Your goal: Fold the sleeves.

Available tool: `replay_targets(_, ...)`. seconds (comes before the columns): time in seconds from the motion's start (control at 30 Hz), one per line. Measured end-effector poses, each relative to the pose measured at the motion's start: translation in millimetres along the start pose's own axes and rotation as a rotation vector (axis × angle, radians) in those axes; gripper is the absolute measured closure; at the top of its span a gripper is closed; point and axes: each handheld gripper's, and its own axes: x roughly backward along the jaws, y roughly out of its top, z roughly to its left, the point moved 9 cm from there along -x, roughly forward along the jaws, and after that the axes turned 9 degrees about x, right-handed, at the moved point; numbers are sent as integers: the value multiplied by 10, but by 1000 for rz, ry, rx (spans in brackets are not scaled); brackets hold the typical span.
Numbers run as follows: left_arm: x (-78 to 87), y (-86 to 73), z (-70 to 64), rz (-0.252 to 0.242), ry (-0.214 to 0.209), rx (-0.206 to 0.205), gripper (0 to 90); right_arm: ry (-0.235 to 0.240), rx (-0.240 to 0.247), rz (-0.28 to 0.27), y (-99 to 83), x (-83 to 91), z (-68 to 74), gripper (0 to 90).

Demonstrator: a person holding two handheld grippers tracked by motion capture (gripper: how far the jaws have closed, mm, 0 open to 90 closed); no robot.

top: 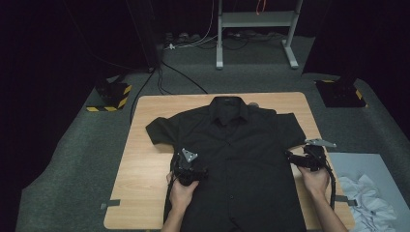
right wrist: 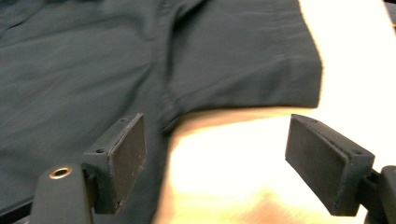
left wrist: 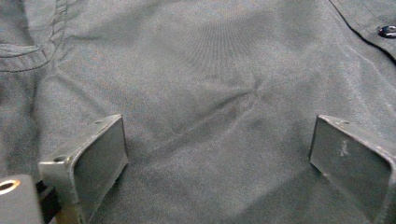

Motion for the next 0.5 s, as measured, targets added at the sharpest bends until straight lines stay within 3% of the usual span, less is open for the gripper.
replay_targets(0.1, 0, 0, 0, 0, 0, 0, 43, -42, -19, 12, 76, -92, -148, 223)
replay_targets(0.27, 0, 0, -1, 0, 0, 0, 43, -75, -47, 10, 169, -189, -268, 235)
replay_targets(0.5, 0, 0, -1, 0, -1, 0, 43, -97, -89, 31, 229, -325, -405, 254)
